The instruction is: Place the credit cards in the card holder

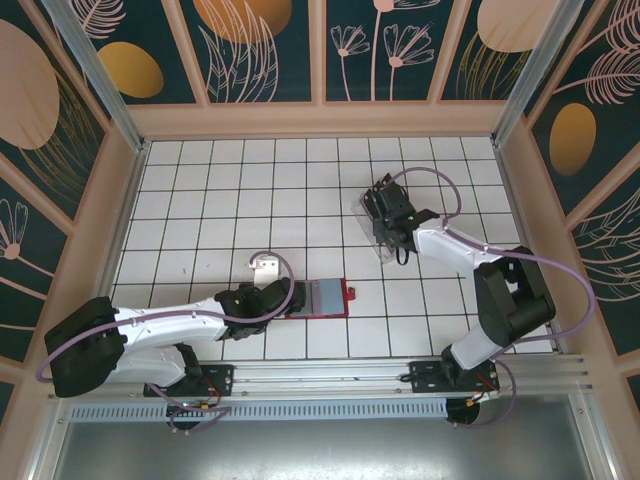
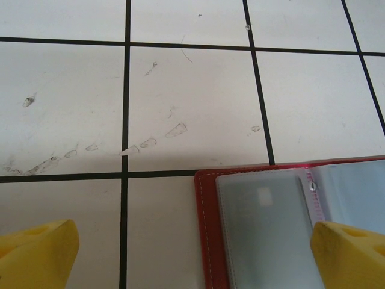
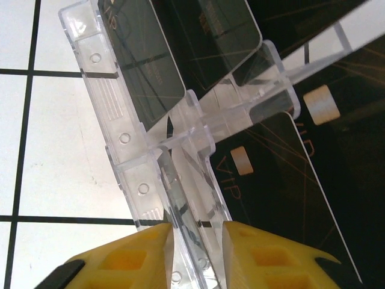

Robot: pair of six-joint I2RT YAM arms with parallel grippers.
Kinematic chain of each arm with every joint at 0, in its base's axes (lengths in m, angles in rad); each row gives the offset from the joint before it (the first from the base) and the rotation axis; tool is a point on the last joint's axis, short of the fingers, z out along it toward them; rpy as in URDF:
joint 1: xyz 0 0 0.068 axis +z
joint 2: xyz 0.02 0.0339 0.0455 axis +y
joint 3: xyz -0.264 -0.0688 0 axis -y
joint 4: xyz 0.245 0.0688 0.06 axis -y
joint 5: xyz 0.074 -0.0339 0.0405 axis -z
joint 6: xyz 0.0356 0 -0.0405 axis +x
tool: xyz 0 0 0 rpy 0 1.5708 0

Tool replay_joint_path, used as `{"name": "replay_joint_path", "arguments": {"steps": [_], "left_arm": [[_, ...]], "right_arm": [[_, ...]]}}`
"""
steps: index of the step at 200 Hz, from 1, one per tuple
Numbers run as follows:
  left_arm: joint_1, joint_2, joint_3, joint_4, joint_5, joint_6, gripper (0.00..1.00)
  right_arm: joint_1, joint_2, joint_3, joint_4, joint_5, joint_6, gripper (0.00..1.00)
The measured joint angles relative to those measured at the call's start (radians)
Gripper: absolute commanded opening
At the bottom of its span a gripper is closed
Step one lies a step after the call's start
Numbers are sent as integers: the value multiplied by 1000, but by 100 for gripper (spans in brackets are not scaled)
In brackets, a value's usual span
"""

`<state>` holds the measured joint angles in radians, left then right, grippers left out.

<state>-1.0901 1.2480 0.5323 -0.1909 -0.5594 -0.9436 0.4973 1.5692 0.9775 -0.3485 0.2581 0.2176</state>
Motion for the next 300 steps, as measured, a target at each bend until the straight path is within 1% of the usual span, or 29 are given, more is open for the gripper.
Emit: {"name": "replay_joint_path", "arguments": {"steps": [42, 95, 122, 143, 193, 216, 248, 276, 300], "left_arm": [[0, 0, -4, 0, 0, 0, 99], [0, 0, -5, 0, 0, 0, 99], [0, 0, -5, 0, 1, 0, 98], [0, 0, -5, 0, 1, 0, 98], [0, 7, -5, 0, 2, 0, 99], [0, 14, -5, 0, 4, 0, 99], [0, 46, -3, -7, 4, 0, 99], [0, 77, 1, -24, 3, 0, 99], [0, 84, 1, -34, 3, 0, 99]], "right_arm": [[0, 22, 10, -6, 0, -10, 22], [0, 37, 29, -18, -5, -35, 8], [2, 37, 41, -27, -16, -38, 5], [2, 37, 59, -45, -16, -46, 0], [2, 32, 106, -83, -24, -56, 0], [2, -11, 120, -94, -47, -53, 0], [24, -124, 122, -92, -108, -13, 0], [93, -220, 92, -37, -171, 58, 0], [178, -291, -12, 63, -230, 155, 0]]}}
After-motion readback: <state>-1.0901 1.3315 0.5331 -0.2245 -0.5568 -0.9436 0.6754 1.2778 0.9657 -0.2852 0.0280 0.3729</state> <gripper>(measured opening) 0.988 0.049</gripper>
